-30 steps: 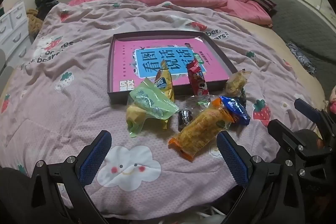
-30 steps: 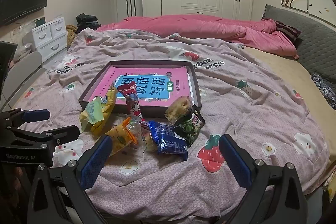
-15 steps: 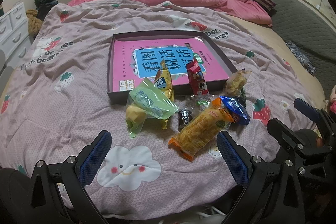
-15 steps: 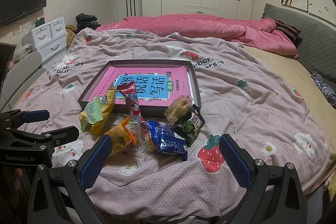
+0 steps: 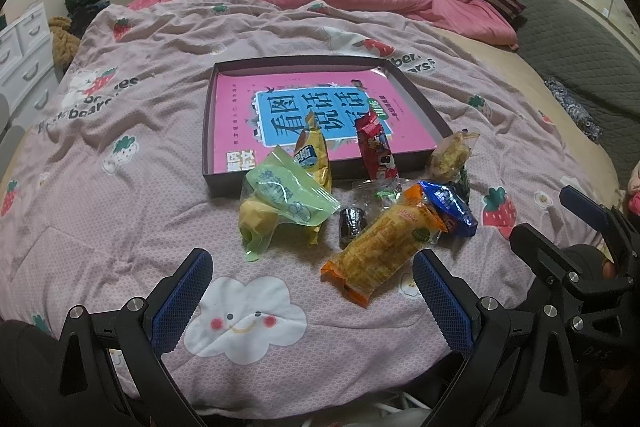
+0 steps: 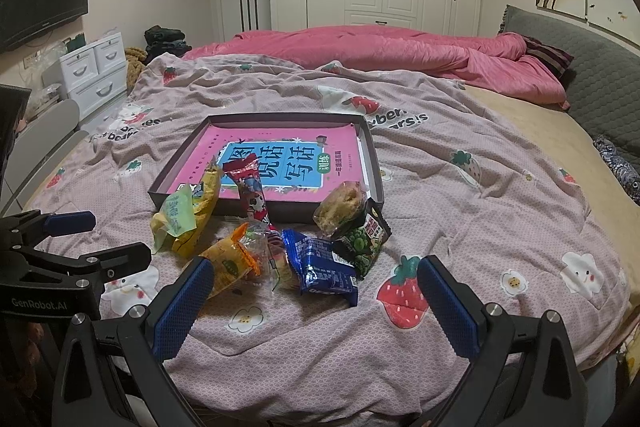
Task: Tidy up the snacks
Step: 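Move both tools toward the snack packets in front of the tray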
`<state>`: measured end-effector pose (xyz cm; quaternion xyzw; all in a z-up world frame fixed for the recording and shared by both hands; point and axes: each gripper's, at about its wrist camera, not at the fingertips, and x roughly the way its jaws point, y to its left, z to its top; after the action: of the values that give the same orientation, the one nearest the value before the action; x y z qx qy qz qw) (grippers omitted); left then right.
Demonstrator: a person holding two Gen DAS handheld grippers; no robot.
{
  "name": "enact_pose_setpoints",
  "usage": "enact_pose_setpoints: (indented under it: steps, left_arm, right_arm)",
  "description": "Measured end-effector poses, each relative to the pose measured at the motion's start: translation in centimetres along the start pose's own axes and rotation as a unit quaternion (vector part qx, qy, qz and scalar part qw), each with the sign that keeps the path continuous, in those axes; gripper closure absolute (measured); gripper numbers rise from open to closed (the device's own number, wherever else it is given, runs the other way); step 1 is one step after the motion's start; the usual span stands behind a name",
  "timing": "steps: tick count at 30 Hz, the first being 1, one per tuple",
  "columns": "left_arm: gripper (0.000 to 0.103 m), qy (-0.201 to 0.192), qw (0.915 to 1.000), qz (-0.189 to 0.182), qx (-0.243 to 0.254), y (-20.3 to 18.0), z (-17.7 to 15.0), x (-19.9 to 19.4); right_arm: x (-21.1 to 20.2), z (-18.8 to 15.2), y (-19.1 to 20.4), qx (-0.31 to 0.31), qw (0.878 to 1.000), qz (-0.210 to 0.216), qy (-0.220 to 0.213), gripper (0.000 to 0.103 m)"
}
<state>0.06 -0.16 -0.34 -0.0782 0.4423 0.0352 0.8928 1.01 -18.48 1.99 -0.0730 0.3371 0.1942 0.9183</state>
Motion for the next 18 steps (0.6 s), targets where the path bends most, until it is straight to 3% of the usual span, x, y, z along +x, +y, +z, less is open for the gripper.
enact_pose_setpoints:
  steps: [11, 18]
  left_arm:
    - [0.003, 0.05, 0.9986, -0.008, -0.019, 0.7, 0.2, 0.7]
    - [0.003, 0.035, 0.999, -0.005, -0.027, 1.5, 0.5, 1.1]
  right_arm:
    - [0.5, 0.0, 0.4, 0.003, 1.0, 0.012, 0.007, 0.001]
    - [1.3, 0.2, -0.1, 0.013, 1.0, 0.021, 0.012, 0.001]
